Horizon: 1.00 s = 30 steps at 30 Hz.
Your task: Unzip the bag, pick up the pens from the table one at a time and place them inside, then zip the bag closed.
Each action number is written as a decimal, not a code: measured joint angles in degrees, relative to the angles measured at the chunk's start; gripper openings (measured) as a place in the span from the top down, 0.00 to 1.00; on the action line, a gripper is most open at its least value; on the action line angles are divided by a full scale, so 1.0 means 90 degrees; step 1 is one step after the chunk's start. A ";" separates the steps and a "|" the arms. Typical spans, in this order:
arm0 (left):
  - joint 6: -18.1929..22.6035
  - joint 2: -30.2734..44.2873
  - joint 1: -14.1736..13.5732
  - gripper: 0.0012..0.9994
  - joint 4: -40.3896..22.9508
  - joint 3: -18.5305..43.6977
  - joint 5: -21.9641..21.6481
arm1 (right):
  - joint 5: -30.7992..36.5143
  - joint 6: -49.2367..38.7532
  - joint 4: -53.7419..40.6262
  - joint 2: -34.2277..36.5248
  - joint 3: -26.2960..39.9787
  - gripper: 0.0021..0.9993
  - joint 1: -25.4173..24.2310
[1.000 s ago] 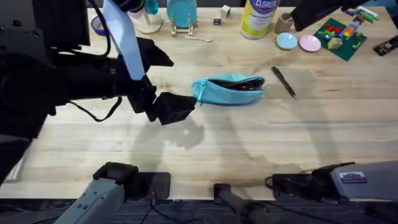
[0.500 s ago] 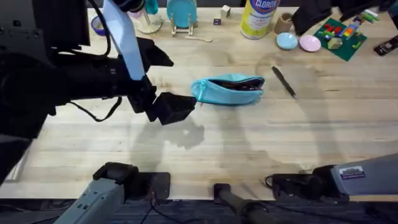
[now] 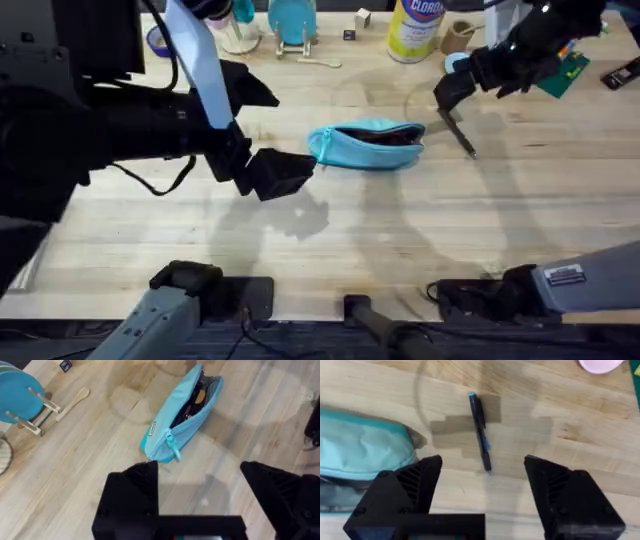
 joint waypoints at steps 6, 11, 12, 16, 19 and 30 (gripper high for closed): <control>0.0000 0.0000 0.0000 0.01 0.0000 0.0000 0.0000 | 0.0002 0.0113 0.0438 0.0012 -0.0270 0.00 0.0000; 0.0000 0.0000 0.0000 0.01 0.0000 0.0000 0.0000 | 0.0002 0.0137 0.0564 0.0172 -0.0292 0.00 0.0000; 0.0000 0.0002 0.0000 0.01 0.0000 0.0000 0.0000 | 0.0004 0.0137 0.0596 0.0227 -0.0292 0.00 0.0000; 0.0000 0.0000 0.0000 0.01 0.0000 0.0000 0.0000 | 0.0005 0.0137 0.0725 0.0390 -0.0312 0.00 0.0000; 0.0000 0.0000 0.0000 0.01 0.0000 0.0000 0.0000 | 0.0002 0.0137 0.0768 0.0506 -0.0321 0.00 0.0000; 0.0000 0.0001 0.0000 0.01 0.0000 0.0000 0.0000 | 0.0002 0.0138 0.0776 0.1039 -0.0328 0.00 0.0000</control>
